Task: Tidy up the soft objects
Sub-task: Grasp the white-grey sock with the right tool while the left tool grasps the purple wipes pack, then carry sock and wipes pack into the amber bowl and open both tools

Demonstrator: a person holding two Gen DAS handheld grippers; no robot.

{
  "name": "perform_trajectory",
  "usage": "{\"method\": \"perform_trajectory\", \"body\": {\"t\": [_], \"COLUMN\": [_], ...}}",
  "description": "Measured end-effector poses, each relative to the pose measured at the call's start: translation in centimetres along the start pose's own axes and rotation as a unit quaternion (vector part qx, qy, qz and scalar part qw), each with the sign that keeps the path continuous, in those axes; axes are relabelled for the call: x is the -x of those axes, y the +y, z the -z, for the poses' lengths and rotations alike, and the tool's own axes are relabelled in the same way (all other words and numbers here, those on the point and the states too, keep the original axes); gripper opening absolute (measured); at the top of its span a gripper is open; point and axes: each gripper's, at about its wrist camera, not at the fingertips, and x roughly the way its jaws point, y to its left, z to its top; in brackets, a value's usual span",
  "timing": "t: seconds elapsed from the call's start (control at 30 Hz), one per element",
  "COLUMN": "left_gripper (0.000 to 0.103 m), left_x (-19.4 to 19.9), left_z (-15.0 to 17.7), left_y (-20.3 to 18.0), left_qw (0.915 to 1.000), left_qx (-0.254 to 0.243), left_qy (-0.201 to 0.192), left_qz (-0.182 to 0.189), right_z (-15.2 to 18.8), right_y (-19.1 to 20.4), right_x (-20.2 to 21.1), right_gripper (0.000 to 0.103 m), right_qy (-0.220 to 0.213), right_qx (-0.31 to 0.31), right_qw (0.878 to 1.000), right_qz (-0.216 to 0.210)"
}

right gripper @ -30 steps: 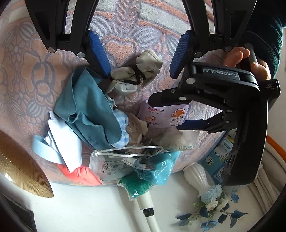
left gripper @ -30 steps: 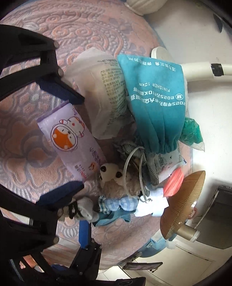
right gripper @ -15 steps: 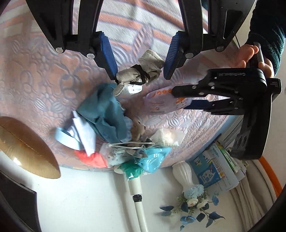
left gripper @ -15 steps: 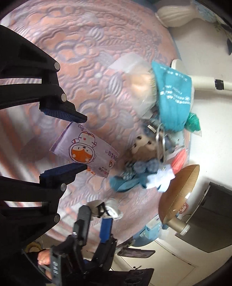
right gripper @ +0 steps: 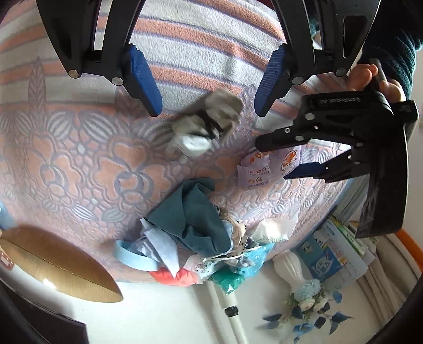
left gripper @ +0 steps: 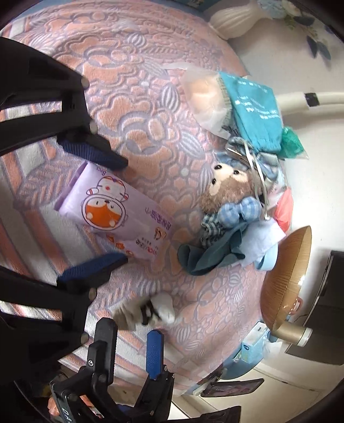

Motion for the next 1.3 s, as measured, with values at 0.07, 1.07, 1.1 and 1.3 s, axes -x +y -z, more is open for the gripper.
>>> {"method": "perform_trajectory", "body": {"t": [0.07, 1.07, 1.1, 1.3], "left_gripper": [0.040, 0.039, 0.043, 0.075], "left_x": [0.3, -0.9, -1.4, -2.4], "left_z": [-0.1, -25.2, -25.3, -25.0], "left_y": [-0.5, -9.6, -9.8, -8.0], "left_qw": [0.9999, 0.9878, 0.9880, 0.9899], "left_qx": [0.000, -0.008, -0.008, 0.030], "left_qy": [-0.006, -0.138, -0.138, -0.129], "left_qz": [0.012, 0.071, 0.069, 0.052], "right_z": [0.3, -11.5, -11.9, -13.3], "right_y": [-0.3, -16.1, -16.7, -19.7], "right_x": [0.3, 11.7, 11.1, 9.1], "right_gripper": [0.071, 0.027, 0.027, 0.059], "right_qy": [-0.007, -0.188, -0.182, -0.164], "right_qx": [-0.015, -0.123, -0.130, -0.168], "right_qw": [1.000, 0.965, 0.965, 0.961], "right_qz": [-0.001, 0.133, 0.133, 0.143]}}
